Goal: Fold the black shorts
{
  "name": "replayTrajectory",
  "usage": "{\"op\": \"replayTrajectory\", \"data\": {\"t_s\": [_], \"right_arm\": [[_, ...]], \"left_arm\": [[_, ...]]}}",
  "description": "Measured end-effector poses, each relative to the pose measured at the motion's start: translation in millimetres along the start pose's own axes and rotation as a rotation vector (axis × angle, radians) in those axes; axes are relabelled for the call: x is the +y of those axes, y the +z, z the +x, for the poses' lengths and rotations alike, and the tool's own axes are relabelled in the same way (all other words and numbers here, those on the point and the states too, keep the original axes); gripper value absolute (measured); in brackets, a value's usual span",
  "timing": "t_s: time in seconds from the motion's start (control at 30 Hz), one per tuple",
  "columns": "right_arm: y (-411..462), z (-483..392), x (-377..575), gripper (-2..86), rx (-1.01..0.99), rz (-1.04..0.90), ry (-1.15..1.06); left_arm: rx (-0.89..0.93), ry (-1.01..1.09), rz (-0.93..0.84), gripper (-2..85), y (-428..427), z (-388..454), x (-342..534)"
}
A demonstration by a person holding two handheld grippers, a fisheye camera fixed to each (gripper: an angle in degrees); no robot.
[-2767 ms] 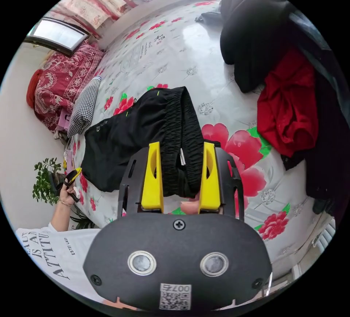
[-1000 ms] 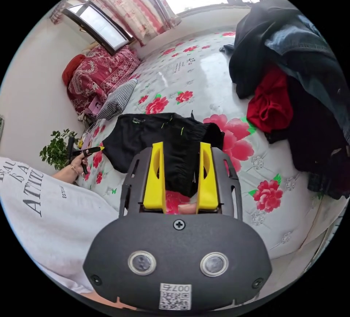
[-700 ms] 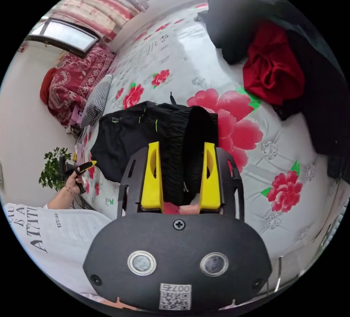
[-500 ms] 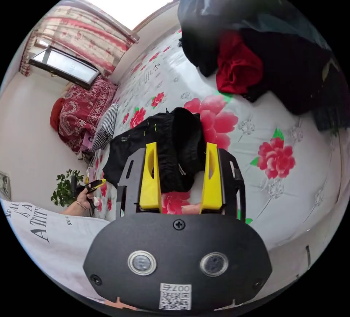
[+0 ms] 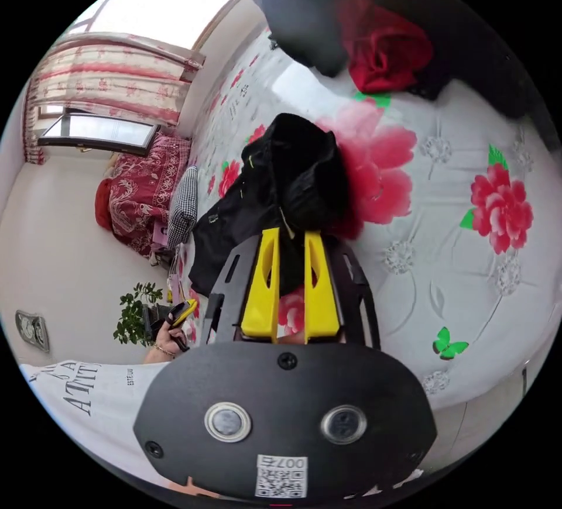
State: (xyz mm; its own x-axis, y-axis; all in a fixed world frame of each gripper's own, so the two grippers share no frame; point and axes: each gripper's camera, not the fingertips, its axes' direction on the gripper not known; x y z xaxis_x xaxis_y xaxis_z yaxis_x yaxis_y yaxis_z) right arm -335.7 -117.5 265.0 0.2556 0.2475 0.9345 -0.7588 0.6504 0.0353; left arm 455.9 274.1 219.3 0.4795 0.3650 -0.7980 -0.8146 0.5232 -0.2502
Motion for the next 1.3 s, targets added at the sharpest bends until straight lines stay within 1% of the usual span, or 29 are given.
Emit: {"op": "replayTrajectory", "data": {"t_s": [0.1, 0.17, 0.2, 0.27, 0.3, 0.37, 0.4, 0.47, 0.5, 0.53, 0.6, 0.7, 0.77, 0.8, 0.87, 0.9, 0.97, 1.03, 1.17, 1.2, 1.23, 1.3], "right_arm": [[-11, -54, -25, 2.6, -0.009, 0.024, -0.156], [-5, -121, -40, 1.2, -0.018, 0.015, -0.345], [0, -140, -41, 0.9, -0.014, 0.005, -0.399], [30, -221, -35, 0.7, -0.006, -0.049, -0.623], [39, -241, -30, 0.7, -0.012, -0.064, -0.678], [86, -315, 1, 1.2, -0.030, -0.152, -0.897], [100, -331, 10, 1.6, -0.034, -0.182, -0.938], [161, -372, 49, 3.5, -0.061, -0.312, -1.056], [175, -377, 57, 4.1, -0.061, -0.343, -1.071], [196, -381, 67, 5.4, -0.058, -0.390, -1.069], [209, -375, 71, 6.8, -0.078, -0.415, -1.026], [189, -336, 57, 7.9, -0.135, -0.359, -0.929], [166, -287, 34, 8.5, -0.073, -0.305, -0.801], [163, -273, 27, 8.6, -0.047, -0.303, -0.760], [152, -216, 8, 9.4, 0.020, -0.322, -0.593], [150, -203, 6, 9.6, 0.025, -0.323, -0.552], [150, -158, 3, 10.4, 0.010, -0.346, -0.403], [161, -135, 6, 10.9, -0.007, -0.371, -0.332], [212, -103, 11, 11.0, -0.034, -0.498, -0.220], [215, -100, 11, 10.7, -0.012, -0.504, -0.200], [212, -99, 8, 10.1, 0.010, -0.421, -0.213], [223, -94, 1, 9.2, -0.057, -0.471, -0.191]], "left_arm": [[0.045, -0.012, 0.025, 6.9, -15, -17, 2], [0.076, -0.022, 0.036, 7.3, -23, -27, 2], [0.095, -0.027, 0.041, 7.5, -27, -34, 1], [0.121, -0.036, 0.048, 7.8, -34, -43, 0], [0.143, -0.040, 0.051, 8.1, -38, -49, -1], [0.171, -0.040, 0.056, 8.4, -44, -56, -2], [0.184, -0.039, 0.057, 8.6, -48, -61, -2], [0.212, -0.039, 0.060, 8.9, -54, -70, -2], [0.235, -0.044, 0.064, 9.1, -59, -76, -1], [0.246, -0.046, 0.066, 9.3, -61, -79, -1], [0.298, -0.038, 0.068, 10.0, -69, -89, 0], [0.339, -0.013, 0.059, 10.7, -79, -102, 4], [0.362, -0.003, 0.055, 11.0, -85, -112, 7], [0.386, 0.000, 0.052, 11.2, -88, -118, 9], [0.426, -0.001, 0.054, 11.6, -92, -126, 11], [0.451, -0.003, 0.060, 11.8, -96, -131, 12], [0.488, -0.006, 0.063, 12.4, -98, -135, 10], [0.528, -0.012, 0.071, 13.2, -100, -138, 5], [0.652, -0.006, 0.048, 14.8, -94, -134, -18], [0.659, 0.008, 0.030, 14.2, -92, -130, -25], [0.659, 0.011, 0.021, 13.9, -90, -129, -29], [0.669, -0.004, 0.000, 10.2, -83, -124, -39]]}}
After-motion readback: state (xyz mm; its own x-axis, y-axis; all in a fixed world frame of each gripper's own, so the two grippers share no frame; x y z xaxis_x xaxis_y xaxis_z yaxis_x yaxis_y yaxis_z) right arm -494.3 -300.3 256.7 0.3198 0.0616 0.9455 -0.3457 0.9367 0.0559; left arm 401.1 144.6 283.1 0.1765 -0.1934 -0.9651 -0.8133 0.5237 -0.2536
